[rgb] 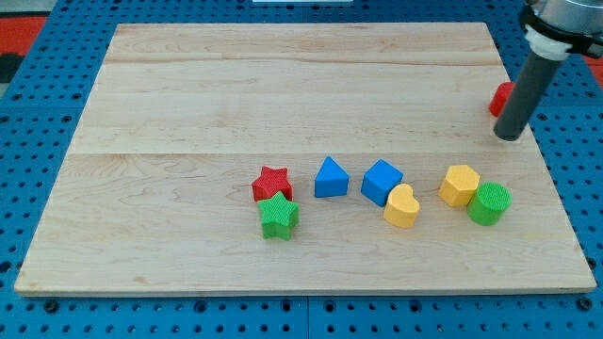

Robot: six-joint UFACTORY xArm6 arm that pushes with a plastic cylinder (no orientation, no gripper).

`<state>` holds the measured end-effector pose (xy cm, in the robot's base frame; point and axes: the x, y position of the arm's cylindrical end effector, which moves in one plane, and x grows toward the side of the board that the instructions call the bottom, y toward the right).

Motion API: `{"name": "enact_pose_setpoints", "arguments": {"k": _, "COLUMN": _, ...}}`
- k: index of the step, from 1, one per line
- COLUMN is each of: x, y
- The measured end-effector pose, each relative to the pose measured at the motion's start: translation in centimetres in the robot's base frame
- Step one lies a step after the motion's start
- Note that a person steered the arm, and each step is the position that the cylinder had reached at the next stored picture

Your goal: Push the green circle and yellow hexagon slightly to the left

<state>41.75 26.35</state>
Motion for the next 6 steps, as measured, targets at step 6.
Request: {"name": "enact_pose_setpoints", "arguments": {"k": 6, "x": 10.7, "y": -9.3}}
